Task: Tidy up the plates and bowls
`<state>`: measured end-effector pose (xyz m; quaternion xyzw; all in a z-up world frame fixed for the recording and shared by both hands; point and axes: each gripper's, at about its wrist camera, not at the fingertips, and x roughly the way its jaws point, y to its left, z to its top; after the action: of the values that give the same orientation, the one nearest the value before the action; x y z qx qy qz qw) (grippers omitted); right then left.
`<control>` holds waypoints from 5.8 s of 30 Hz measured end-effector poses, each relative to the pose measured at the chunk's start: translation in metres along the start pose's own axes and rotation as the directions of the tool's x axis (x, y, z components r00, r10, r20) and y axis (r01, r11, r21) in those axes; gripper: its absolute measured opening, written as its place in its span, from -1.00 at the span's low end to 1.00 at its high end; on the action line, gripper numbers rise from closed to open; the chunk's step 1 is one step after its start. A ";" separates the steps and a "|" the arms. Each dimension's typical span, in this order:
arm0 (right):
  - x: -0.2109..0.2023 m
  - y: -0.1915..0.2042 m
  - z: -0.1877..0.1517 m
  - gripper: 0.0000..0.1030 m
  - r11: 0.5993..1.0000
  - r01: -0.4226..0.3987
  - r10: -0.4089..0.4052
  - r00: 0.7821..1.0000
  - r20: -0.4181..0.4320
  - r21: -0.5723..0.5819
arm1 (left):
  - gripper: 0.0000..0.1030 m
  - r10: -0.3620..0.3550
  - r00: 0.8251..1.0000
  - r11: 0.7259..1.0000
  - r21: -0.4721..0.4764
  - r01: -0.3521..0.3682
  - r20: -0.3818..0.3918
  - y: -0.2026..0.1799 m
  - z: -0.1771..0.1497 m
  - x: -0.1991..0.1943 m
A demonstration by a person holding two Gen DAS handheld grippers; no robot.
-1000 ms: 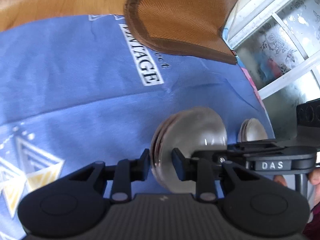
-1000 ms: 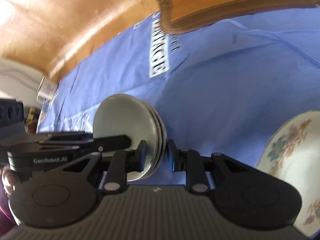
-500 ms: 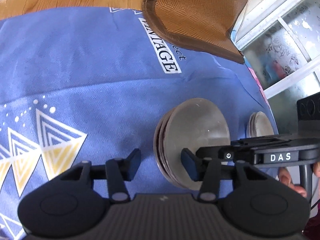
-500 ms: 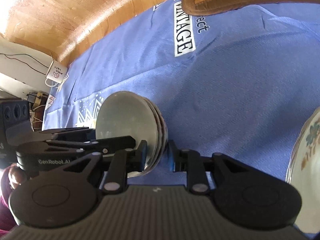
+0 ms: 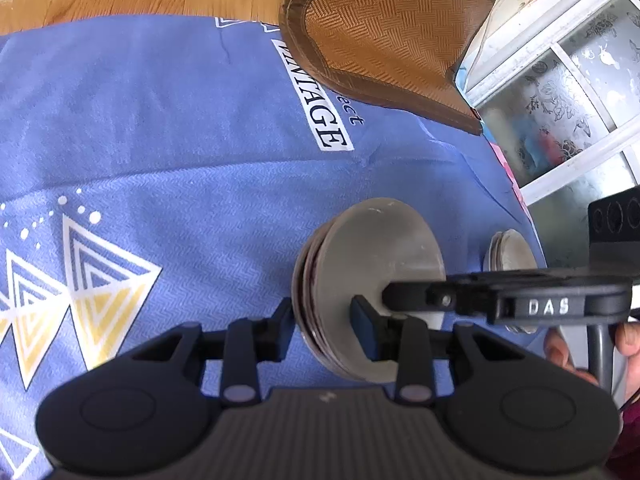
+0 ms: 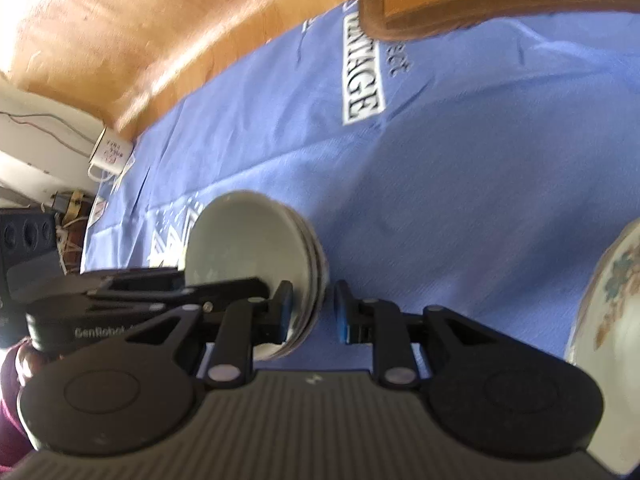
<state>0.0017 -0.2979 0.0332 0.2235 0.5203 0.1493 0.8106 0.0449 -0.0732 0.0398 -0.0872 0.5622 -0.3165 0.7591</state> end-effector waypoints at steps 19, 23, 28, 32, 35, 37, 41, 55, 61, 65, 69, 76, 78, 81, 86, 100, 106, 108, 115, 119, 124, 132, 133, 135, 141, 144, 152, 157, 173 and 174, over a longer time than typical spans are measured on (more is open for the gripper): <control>0.006 0.011 0.004 -0.56 0.997 0.036 -0.035 0.999 0.015 -0.064 | -0.39 -0.019 0.998 0.999 0.038 0.017 0.060 0.003 -0.005 -0.003; 0.007 0.016 0.003 -0.56 0.995 0.059 -0.057 0.998 0.025 -0.085 | -0.44 -0.020 0.998 0.999 0.028 0.018 0.060 0.003 -0.008 -0.006; 0.004 0.020 -0.002 -0.57 0.994 0.059 -0.057 0.998 0.026 -0.093 | -0.49 -0.002 0.998 1.000 0.026 0.000 0.062 0.001 -0.013 -0.012; 0.002 0.026 -0.011 -0.57 0.994 0.053 -0.051 0.998 0.025 -0.096 | -0.49 0.007 0.998 1.000 0.024 -0.008 0.063 -0.002 -0.020 -0.019; -0.002 0.028 -0.017 -0.57 0.995 0.045 -0.042 0.999 0.030 -0.091 | -0.49 0.005 0.998 1.000 0.029 -0.007 0.069 -0.006 -0.024 -0.024; -0.007 0.030 -0.021 -0.57 0.995 0.044 -0.040 0.998 0.043 -0.091 | -0.49 0.006 0.997 0.999 0.041 -0.009 0.079 -0.012 -0.025 -0.028; -0.023 0.031 -0.030 -0.57 0.995 0.047 -0.040 0.996 0.083 -0.089 | -0.49 -0.002 0.996 0.997 0.074 -0.005 0.094 -0.029 -0.026 -0.032; -0.099 -0.019 -0.056 -0.57 0.993 0.120 -0.115 0.962 0.247 -0.002 | -0.48 -0.051 0.996 0.969 0.245 0.030 0.079 -0.135 -0.025 0.000; -0.126 -0.049 -0.066 -0.57 0.988 0.141 -0.153 0.944 0.291 0.062 | -0.47 -0.071 0.997 0.955 0.291 0.057 0.039 -0.170 -0.017 0.027; -0.138 -0.068 -0.071 -0.57 0.983 0.155 -0.178 0.937 0.302 0.100 | -0.47 -0.081 0.997 0.949 0.306 0.074 0.009 -0.186 -0.014 0.044; -0.145 -0.083 -0.073 -0.57 0.978 0.164 -0.196 0.932 0.305 0.130 | -0.46 -0.085 0.996 0.947 0.310 0.085 -0.016 -0.197 -0.011 0.058; -0.149 -0.103 -0.072 -0.57 0.972 0.167 -0.209 0.932 0.295 0.163 | -0.46 -0.080 0.995 0.948 0.305 0.092 -0.054 -0.206 -0.004 0.078; -0.148 -0.108 -0.070 -0.57 0.971 0.166 -0.211 0.934 0.289 0.172 | -0.46 -0.079 0.995 0.948 0.303 0.094 -0.063 -0.207 -0.002 0.082; -0.148 -0.112 -0.068 -0.57 0.969 0.167 -0.214 0.936 0.279 0.181 | -0.46 -0.078 0.994 0.950 0.297 0.097 -0.077 -0.209 0.001 0.089; -0.146 -0.119 -0.065 -0.57 0.966 0.166 -0.215 0.942 0.259 0.198 | -0.46 -0.074 0.993 0.952 0.289 0.099 -0.096 -0.210 0.002 0.095; -0.143 -0.125 -0.060 -0.56 0.962 0.159 -0.215 0.942 0.256 0.222 | -0.41 -0.061 0.993 0.958 0.272 0.086 -0.098 -0.211 0.011 0.105; -0.141 -0.128 -0.057 -0.51 0.960 0.150 -0.212 0.941 0.264 0.237 | -0.40 -0.056 0.994 0.958 0.275 0.081 -0.096 -0.212 0.013 0.107; -0.140 -0.128 -0.055 -0.51 0.960 0.150 -0.212 0.940 0.268 0.236 | -0.40 -0.054 0.994 0.957 0.279 0.078 -0.092 -0.212 0.014 0.107; -0.139 -0.131 -0.053 -0.51 0.961 0.136 -0.204 0.938 0.280 0.242 | -0.35 -0.056 0.995 0.962 0.262 0.076 -0.083 -0.208 0.017 0.105; -0.138 -0.131 -0.053 -0.51 0.961 0.133 -0.202 0.937 0.285 0.244 | -0.40 -0.073 0.994 0.964 0.250 0.090 -0.078 -0.203 0.015 0.098; -0.136 -0.129 -0.052 -0.58 0.972 0.097 -0.150 0.959 0.242 0.216 | -0.39 -0.064 0.995 0.971 0.224 0.079 -0.072 -0.196 0.013 0.089; -0.135 -0.125 -0.048 -0.53 0.965 0.124 -0.184 0.949 0.257 0.230 | -0.34 -0.073 0.995 0.975 0.204 0.087 -0.073 -0.196 0.015 0.093; -0.137 -0.122 -0.047 -0.53 0.965 0.138 -0.197 0.941 0.273 0.222 | -0.33 -0.067 0.995 0.975 0.207 0.081 -0.071 -0.197 0.014 0.095; -0.143 -0.120 -0.048 -0.53 0.966 0.136 -0.199 0.934 0.297 0.218 | -0.28 -0.064 0.995 0.974 0.215 0.078 -0.070 -0.200 0.013 0.097; -0.160 -0.110 -0.055 -0.51 0.968 0.165 -0.226 0.903 0.367 0.190 | -0.19 -0.072 0.997 0.969 0.237 0.069 0.004 -0.198 0.014 0.075; -0.166 -0.100 -0.065 -0.51 0.967 0.188 -0.244 0.869 0.430 0.170 | -0.17 -0.064 0.995 0.962 0.271 0.041 0.078 -0.197 0.010 0.056; -0.163 -0.056 -0.160 -0.41 0.933 0.317 -0.332 0.573 0.750 0.171 | -0.08 0.006 0.935 0.886 0.432 -0.170 0.356 -0.189 -0.047 0.018; -0.155 -0.054 -0.213 -0.35 0.888 0.339 -0.442 0.439 0.783 0.311 | -0.05 0.001 0.923 0.863 0.466 -0.196 0.386 -0.178 -0.091 0.017; -0.122 -0.031 -0.281 -0.32 0.868 0.393 -0.488 0.559 0.670 0.305 | 0.75 0.034 0.923 0.882 0.423 -0.208 0.383 -0.170 -0.180 0.009; -0.122 -0.030 -0.283 -0.32 0.871 0.388 -0.483 0.564 0.670 0.302 | 0.95 0.035 0.909 0.873 0.430 -0.230 0.415 -0.173 -0.186 0.004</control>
<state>-0.3062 -0.3233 0.0112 0.1767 0.2017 -0.1882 0.9448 -0.1896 -0.1691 0.0555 0.0769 0.3091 -0.3650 0.8748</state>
